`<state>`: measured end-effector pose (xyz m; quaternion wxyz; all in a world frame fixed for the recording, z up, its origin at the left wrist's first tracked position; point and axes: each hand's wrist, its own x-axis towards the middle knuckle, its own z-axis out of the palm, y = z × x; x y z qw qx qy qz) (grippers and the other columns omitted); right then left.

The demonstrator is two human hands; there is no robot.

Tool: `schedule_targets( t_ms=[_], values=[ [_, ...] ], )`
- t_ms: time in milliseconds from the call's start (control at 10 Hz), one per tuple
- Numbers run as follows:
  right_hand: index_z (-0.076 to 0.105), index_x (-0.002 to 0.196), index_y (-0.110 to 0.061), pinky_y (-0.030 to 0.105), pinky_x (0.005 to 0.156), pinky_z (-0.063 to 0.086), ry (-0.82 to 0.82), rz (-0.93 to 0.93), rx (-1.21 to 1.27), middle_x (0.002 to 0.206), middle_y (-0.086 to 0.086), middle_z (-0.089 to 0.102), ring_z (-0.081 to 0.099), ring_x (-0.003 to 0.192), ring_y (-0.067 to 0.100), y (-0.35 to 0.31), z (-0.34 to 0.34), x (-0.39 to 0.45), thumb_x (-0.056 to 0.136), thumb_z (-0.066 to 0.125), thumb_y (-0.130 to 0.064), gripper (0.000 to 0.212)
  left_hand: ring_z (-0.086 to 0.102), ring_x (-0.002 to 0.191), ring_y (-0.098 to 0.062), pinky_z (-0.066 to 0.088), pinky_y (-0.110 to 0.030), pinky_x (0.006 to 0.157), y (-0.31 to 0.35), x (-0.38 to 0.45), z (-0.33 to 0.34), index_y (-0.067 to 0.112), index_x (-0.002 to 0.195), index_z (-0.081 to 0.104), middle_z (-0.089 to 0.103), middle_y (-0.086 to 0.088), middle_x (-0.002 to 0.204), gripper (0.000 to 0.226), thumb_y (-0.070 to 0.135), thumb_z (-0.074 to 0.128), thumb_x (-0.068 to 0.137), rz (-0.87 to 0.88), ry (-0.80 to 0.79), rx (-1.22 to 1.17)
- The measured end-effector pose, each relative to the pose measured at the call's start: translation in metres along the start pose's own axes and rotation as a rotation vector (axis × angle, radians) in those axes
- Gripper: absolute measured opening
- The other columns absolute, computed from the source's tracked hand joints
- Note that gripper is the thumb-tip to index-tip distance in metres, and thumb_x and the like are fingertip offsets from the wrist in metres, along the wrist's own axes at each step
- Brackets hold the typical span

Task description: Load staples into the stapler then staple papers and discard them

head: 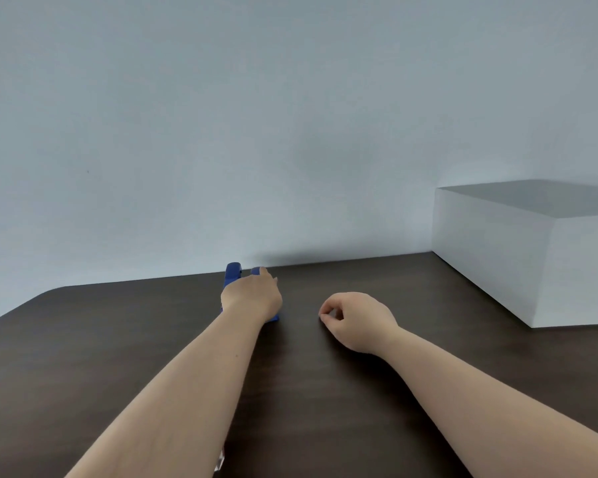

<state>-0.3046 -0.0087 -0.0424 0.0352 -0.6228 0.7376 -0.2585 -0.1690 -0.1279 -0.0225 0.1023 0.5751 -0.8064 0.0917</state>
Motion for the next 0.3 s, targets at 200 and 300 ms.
schedule_targets(
  t_ms=[200,300],
  values=[
    [0.066,0.1,-0.032,0.023,0.074,0.041,0.024,0.005,0.033,0.077,-0.019,0.051,0.05,0.081,0.008,-0.001,0.0,-0.001,0.09,0.048,-0.033,0.021,0.036,0.132,-0.021,0.035,-0.025,0.052,-0.004,0.006,0.002,0.009,0.139,0.028,0.048,0.004,0.066,0.048,0.034,0.028,0.098,-0.022,-0.013,-0.099],
    [0.066,0.101,-0.031,0.024,0.076,0.045,-0.001,0.017,0.046,0.087,-0.018,0.057,0.054,0.084,0.009,-0.003,-0.002,-0.006,0.09,0.048,-0.032,0.021,0.035,0.133,-0.026,0.036,-0.027,0.05,-0.006,-0.009,-0.005,0.01,0.135,0.034,0.05,0.003,0.088,0.047,0.04,0.024,0.1,0.023,0.083,-0.006]
  ],
)
